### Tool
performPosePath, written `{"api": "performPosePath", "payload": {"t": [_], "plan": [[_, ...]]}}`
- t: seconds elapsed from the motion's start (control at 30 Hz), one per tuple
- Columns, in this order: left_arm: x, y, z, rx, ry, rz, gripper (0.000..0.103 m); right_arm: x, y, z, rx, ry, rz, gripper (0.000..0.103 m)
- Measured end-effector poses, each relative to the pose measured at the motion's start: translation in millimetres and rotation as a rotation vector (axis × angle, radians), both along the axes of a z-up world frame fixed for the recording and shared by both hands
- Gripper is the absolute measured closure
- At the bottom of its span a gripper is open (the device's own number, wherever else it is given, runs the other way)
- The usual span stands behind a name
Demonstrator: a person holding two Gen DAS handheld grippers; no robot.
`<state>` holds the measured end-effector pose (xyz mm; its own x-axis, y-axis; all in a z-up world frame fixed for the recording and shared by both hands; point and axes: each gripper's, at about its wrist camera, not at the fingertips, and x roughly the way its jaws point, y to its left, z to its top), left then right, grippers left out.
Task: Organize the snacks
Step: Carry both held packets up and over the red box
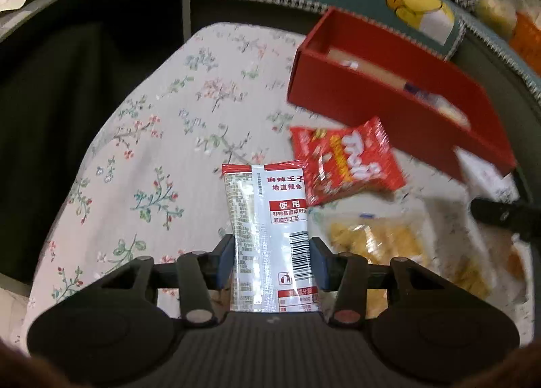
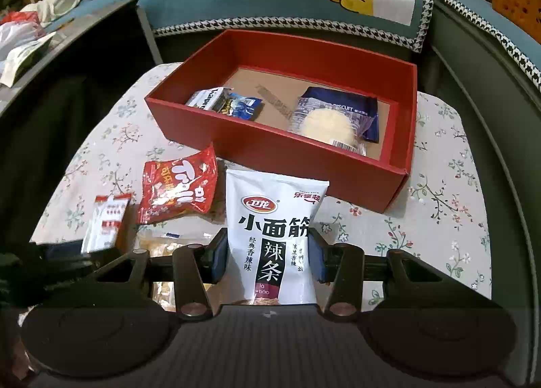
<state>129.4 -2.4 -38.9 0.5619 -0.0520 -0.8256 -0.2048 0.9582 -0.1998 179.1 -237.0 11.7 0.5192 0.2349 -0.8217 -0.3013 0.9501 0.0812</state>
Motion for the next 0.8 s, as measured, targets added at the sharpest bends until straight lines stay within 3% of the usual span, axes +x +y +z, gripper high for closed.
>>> {"api": "performPosePath", "payload": {"t": [0.3, 0.8], "plan": [[10, -16, 36, -0.032, -0.119, -0.047, 0.048, 2, 0, 11, 0.011, -0.037, -0.002, 0.049], [49, -46, 60, -0.018, -0.189, -0.129, 0.048, 17, -6, 25, 0.024, -0.090, -0.035, 0.049]]}}
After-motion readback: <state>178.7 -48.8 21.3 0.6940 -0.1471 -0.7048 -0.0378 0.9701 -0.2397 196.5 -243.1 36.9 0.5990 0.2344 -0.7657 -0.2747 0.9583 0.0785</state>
